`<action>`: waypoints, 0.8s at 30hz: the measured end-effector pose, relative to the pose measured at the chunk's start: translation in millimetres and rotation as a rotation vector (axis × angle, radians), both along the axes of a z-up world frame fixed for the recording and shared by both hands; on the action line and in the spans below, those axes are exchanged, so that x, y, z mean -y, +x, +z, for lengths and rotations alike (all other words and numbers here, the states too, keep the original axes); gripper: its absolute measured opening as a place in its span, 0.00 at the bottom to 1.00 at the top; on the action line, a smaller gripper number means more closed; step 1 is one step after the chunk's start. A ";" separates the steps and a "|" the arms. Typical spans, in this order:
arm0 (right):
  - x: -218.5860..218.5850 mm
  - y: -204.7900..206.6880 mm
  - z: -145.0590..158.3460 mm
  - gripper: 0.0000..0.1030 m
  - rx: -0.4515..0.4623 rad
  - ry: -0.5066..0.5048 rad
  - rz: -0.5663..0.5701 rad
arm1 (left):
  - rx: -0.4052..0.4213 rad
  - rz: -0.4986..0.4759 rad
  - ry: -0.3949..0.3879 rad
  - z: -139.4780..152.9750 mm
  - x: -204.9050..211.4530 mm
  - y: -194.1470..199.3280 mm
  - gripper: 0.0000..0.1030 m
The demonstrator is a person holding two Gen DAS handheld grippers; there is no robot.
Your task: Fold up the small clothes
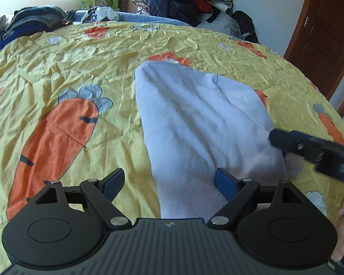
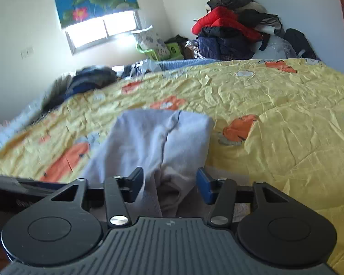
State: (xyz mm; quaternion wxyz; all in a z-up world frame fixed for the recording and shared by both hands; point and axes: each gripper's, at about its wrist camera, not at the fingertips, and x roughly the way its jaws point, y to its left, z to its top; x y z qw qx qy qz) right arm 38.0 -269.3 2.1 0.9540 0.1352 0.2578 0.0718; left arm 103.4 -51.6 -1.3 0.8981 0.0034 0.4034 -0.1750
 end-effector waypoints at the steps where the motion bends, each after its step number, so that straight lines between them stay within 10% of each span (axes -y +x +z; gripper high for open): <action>1: 5.3 1.0 2.3 0.81 0.011 0.010 -0.007 | 0.002 -0.001 0.005 0.9 0.8 2.2 0.84; 13: 35.6 32.3 -4.2 0.81 -0.051 0.097 0.041 | 0.011 -0.005 0.012 -1.4 2.2 21.0 0.89; 24: 74.3 92.1 -26.7 0.84 -0.224 0.339 0.216 | -0.104 -0.098 -0.278 -17.4 -27.2 65.1 0.93</action>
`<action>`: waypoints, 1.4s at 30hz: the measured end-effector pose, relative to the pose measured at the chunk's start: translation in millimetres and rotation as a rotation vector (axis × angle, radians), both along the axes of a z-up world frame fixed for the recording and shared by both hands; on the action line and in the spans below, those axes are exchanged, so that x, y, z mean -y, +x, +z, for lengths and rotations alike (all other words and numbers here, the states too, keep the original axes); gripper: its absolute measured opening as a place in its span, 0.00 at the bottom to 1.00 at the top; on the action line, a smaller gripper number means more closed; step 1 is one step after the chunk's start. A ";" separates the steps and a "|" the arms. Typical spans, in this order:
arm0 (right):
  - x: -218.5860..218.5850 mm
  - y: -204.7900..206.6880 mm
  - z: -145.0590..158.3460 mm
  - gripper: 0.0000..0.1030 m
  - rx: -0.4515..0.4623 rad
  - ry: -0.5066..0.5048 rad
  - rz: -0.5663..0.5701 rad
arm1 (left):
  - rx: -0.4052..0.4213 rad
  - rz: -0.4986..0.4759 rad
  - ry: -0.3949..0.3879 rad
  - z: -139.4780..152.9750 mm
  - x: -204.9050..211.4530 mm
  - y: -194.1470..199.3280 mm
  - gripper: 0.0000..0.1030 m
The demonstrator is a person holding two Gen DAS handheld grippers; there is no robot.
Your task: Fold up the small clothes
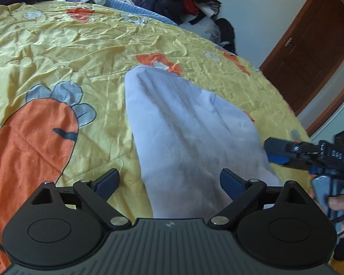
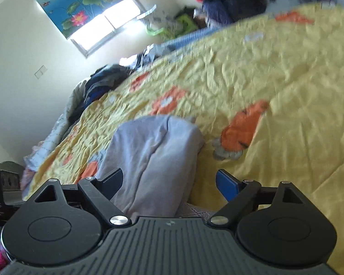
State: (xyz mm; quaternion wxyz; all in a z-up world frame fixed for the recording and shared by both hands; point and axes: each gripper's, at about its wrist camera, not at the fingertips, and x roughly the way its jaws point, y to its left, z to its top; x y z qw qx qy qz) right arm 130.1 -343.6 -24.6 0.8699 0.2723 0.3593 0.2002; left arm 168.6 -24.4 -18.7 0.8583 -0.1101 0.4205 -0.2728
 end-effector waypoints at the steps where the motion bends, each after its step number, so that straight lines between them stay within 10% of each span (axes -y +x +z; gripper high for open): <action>1: -2.0 4.2 -5.6 0.84 -0.014 0.028 0.038 | 0.004 -0.011 -0.016 -1.1 0.2 2.3 0.93; 8: -16.3 27.2 -17.2 0.81 -0.006 0.147 0.109 | 0.016 0.008 -0.125 -7.5 2.5 25.9 0.93; 11: -19.4 37.2 -19.4 0.58 -0.029 0.139 0.102 | 0.008 0.034 -0.151 -7.8 2.7 33.7 0.92; 13: -19.9 41.4 -24.2 0.34 -0.051 0.140 0.085 | 0.021 0.046 -0.134 -7.6 4.5 33.4 0.81; 15: -15.7 37.7 -28.3 0.31 -0.048 0.161 0.069 | 0.042 0.052 -0.063 -7.1 8.6 32.0 0.44; 21: -18.2 24.1 -28.8 0.26 -0.023 0.193 0.015 | 0.049 0.076 -0.094 -4.1 -4.5 29.0 0.15; 32: -49.1 38.2 9.2 0.25 0.067 0.206 0.010 | 0.128 0.128 -0.015 38.5 -29.5 41.9 0.14; 37: -49.0 43.1 -11.1 0.47 -0.019 0.051 -0.136 | 0.024 0.178 0.057 25.2 -35.6 49.3 0.16; 40: -40.8 20.5 -7.0 0.53 0.031 0.039 -0.190 | 0.014 0.172 0.026 23.3 -44.1 34.1 0.28; 42: -37.9 -0.3 5.5 0.53 0.092 -0.032 -0.225 | 0.005 0.177 0.027 22.9 -46.7 18.8 0.58</action>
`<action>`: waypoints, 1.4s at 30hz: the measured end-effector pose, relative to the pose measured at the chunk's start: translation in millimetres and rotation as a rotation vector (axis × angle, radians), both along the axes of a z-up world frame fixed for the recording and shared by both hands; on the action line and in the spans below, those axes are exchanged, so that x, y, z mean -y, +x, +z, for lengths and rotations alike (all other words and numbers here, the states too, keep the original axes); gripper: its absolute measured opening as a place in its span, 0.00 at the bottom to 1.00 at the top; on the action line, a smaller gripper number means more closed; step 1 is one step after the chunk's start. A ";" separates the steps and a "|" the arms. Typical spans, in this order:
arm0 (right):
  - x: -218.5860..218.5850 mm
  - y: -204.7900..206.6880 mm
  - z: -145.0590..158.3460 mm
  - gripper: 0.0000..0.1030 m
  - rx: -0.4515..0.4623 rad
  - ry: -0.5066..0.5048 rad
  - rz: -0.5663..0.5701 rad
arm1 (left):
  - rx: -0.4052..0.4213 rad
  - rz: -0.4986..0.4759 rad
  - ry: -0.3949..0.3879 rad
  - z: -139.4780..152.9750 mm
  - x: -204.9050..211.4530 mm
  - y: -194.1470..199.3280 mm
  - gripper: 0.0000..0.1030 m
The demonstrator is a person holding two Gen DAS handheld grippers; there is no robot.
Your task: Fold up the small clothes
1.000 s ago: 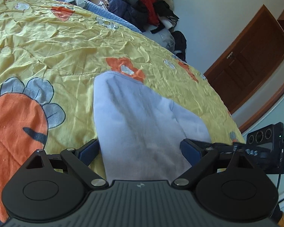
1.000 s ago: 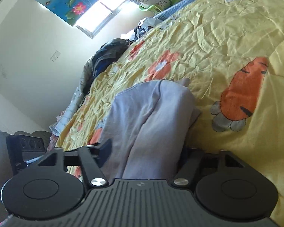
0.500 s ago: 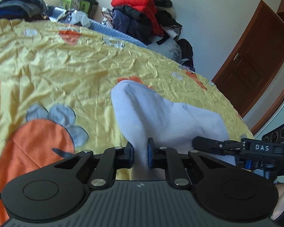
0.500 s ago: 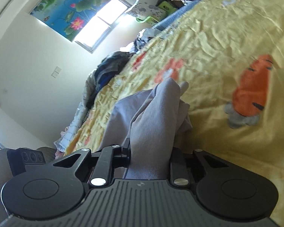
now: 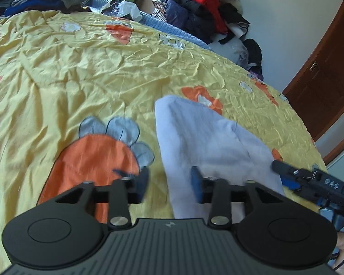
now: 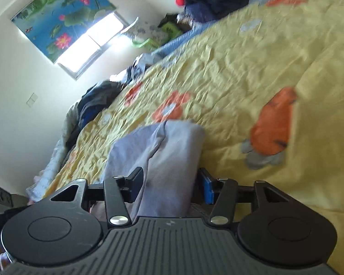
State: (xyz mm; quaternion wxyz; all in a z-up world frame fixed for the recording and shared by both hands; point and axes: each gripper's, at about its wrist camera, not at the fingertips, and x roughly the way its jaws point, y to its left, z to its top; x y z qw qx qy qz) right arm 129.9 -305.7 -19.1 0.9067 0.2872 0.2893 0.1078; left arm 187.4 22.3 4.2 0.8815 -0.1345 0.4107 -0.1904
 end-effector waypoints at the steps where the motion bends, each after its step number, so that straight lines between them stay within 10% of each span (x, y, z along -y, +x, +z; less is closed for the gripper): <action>1: 0.8 -11.1 6.0 0.55 0.025 -0.027 -0.001 | 0.002 -0.004 -0.010 -0.7 -1.4 -8.5 0.64; 6: 4.3 -63.5 12.8 0.70 0.049 0.061 0.109 | -0.042 -0.074 -0.089 -8.1 -2.2 -45.6 0.68; 18: -11.8 -75.7 -37.1 0.56 -0.084 0.325 0.132 | -0.055 -0.058 -0.223 -29.5 2.7 -74.0 0.71; 19: -15.5 -70.0 -39.0 0.50 -0.084 0.329 0.137 | -0.068 -0.057 -0.253 -32.7 3.5 -71.5 0.68; 21: -22.5 -63.1 -42.7 0.30 -0.109 0.305 0.121 | -0.073 -0.036 -0.213 -35.7 6.8 -70.0 0.32; 24: -24.8 -63.7 -46.6 0.23 -0.112 0.324 0.109 | -0.064 -0.036 -0.213 -35.2 1.7 -72.3 0.21; 32: -38.6 -76.6 -30.6 0.20 -0.081 0.269 0.117 | -0.007 -0.017 -0.118 -18.3 -8.7 -81.7 0.16; 37: -36.0 -86.5 -33.3 0.26 -0.111 0.206 0.065 | -0.039 -0.002 -0.066 -24.9 -8.1 -88.5 0.31; 39: -40.6 -99.4 -20.9 0.33 -0.078 0.095 0.015 | -0.016 0.013 -0.021 -21.5 -6.0 -95.7 0.61; 42: -55.6 -118.8 1.6 0.33 0.018 -0.068 -0.034 | 0.039 0.030 0.055 -18.7 -0.8 -106.0 0.71</action>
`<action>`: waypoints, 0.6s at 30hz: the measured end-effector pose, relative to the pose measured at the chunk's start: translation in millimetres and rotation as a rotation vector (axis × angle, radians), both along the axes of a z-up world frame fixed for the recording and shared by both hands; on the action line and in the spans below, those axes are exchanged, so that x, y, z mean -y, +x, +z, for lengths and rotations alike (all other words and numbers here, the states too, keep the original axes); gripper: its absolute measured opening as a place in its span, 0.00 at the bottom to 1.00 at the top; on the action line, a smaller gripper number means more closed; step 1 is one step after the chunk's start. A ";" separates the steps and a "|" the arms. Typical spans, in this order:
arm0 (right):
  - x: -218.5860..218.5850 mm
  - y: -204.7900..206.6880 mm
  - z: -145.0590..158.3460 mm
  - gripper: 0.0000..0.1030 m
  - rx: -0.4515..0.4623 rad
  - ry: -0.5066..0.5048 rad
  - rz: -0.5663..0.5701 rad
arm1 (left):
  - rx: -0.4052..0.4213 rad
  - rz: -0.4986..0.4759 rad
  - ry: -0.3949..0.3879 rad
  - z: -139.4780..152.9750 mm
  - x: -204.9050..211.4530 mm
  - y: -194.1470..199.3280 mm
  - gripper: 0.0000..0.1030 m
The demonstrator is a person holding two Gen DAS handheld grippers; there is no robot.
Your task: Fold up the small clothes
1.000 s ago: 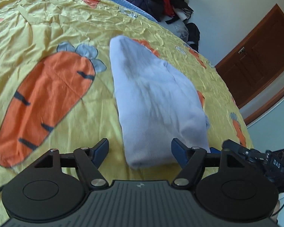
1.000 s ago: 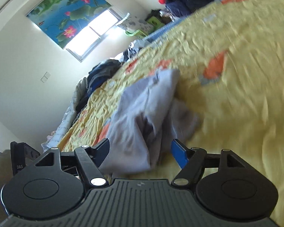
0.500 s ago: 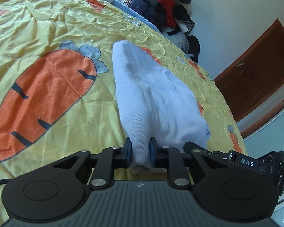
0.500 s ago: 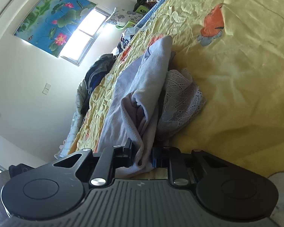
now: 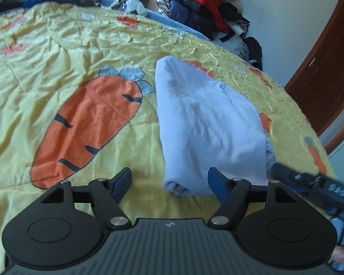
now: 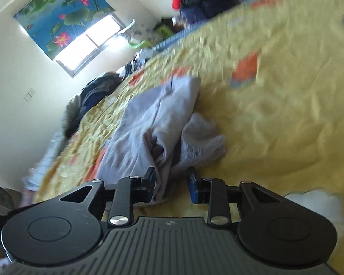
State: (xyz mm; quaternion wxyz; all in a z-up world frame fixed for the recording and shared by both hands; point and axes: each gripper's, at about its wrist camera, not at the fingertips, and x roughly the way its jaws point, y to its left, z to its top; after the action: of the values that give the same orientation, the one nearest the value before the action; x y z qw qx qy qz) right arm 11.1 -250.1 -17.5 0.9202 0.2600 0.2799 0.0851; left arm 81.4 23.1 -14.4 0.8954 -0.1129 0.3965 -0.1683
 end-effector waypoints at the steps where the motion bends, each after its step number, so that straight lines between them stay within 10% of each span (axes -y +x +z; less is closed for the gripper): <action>1: -8.8 -2.7 7.0 0.33 0.033 -0.045 0.016 | 0.009 0.004 0.028 -0.5 2.4 -2.4 0.71; 8: -56.4 14.9 -1.9 0.33 -0.016 -0.347 0.129 | 0.047 0.024 0.131 -2.5 9.1 -22.2 0.71; 18: -61.6 -25.7 21.3 0.63 0.027 -0.403 0.123 | 0.073 0.041 0.215 -3.7 11.4 -38.0 0.72</action>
State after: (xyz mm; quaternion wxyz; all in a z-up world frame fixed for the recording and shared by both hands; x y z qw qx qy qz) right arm -14.6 -188.5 3.8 0.9503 0.0518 0.2943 0.0868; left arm 43.4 11.7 -18.1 0.9194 -0.0179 0.3771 -0.1105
